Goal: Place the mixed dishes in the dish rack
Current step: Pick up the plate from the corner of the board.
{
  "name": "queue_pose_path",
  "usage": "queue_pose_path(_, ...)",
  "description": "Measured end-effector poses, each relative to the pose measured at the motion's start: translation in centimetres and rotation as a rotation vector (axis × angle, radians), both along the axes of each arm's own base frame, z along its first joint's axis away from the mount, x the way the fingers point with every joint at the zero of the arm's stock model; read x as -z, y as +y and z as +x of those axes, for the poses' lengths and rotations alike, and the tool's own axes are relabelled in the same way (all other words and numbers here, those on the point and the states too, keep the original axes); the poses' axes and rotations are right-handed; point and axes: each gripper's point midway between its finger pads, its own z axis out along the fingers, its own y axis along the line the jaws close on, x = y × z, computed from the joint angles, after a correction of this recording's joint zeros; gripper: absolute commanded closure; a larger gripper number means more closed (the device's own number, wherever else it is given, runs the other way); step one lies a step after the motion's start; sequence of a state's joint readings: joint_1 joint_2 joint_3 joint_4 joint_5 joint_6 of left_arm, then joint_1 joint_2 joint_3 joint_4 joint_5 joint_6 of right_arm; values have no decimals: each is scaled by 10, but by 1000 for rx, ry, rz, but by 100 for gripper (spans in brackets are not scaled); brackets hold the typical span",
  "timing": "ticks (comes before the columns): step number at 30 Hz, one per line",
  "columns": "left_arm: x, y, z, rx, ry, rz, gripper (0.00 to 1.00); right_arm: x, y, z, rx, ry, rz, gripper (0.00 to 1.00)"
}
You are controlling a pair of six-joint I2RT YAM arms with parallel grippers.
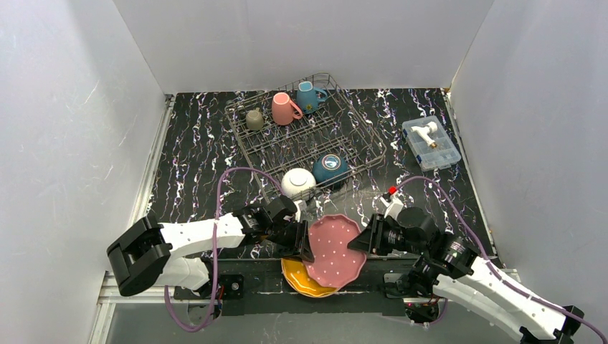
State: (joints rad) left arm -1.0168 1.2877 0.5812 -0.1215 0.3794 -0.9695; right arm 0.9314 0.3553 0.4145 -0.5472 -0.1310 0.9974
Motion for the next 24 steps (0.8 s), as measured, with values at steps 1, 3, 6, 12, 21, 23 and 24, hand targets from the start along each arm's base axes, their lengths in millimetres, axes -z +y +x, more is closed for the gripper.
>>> queue_pose_path(1, 0, 1, 0, 0, -4, 1, 63, -3, 0, 2, 2, -8, -3, 99)
queue_pose_path(3, -1, 2, 0, 1, -11, 4, 63, -7, 1, 5, 6, -20, -14, 99)
queue_pose_path(6, -1, 4, 1, 2, -20, 8, 63, -12, 2, 7, 1, -30, -31, 99)
queue_pose_path(12, 0, 4, 2, 4, -26, 10, 65, -8, 3, 7, -7, -21, -48, 99)
queue_pose_path(21, 1, 3, 2, 5, -27, 11, 60, 3, -4, 2, -23, 2, -101, 99)
queue_pose_path(23, 0, 2, 2, 6, -26, 6, 57, 4, -6, 0, -23, 6, -107, 99)
queue_pose_path(24, 0, 1, 2, 6, -25, 3, 56, 5, -8, -1, -23, 9, -110, 99)
